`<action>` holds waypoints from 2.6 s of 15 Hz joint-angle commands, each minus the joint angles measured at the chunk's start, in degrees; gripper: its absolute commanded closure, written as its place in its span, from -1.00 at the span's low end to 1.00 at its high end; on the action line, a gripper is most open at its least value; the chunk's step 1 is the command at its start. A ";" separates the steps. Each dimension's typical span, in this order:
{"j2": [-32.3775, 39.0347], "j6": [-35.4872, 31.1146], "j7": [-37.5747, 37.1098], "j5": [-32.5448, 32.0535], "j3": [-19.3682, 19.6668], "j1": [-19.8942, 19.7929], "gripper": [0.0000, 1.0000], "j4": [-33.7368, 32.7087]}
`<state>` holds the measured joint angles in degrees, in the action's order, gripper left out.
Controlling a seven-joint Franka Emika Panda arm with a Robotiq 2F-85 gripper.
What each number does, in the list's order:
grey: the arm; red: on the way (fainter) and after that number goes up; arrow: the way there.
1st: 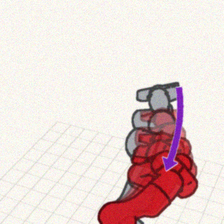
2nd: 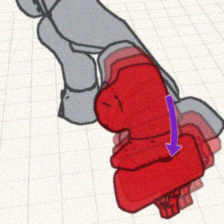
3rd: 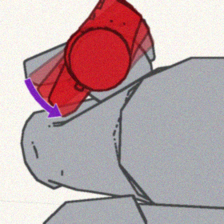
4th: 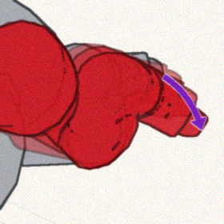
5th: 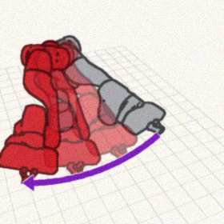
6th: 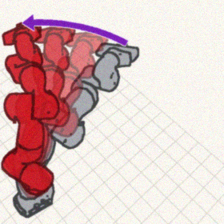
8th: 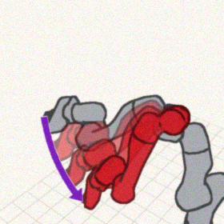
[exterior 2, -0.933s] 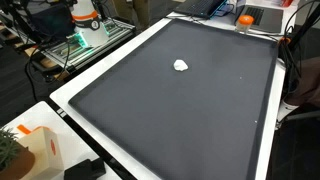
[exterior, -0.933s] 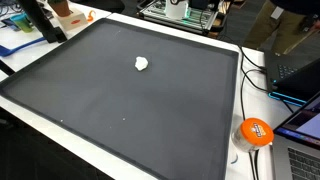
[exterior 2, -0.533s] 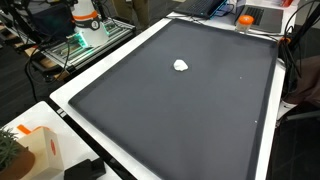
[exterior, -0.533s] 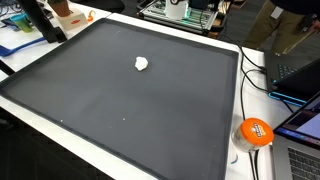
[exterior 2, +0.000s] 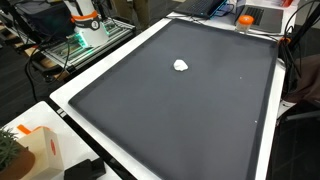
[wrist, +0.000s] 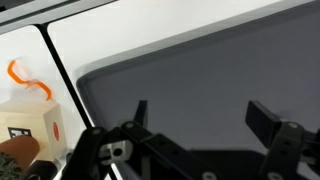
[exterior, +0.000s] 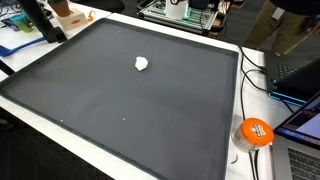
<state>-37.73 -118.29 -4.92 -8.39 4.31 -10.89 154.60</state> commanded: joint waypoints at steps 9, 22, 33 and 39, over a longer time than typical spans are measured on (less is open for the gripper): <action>22.53 2.73 -10.83 7.55 -8.74 9.18 -1.00 -19.75; 33.98 1.87 -14.71 9.44 -8.47 11.16 -1.00 -28.06; 46.73 -1.21 -19.64 5.01 -8.88 14.12 -1.00 -40.94; 54.72 9.75 -18.27 3.89 -7.44 15.51 -1.00 -51.19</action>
<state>12.84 -113.82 -23.25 -3.64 -4.50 3.44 108.84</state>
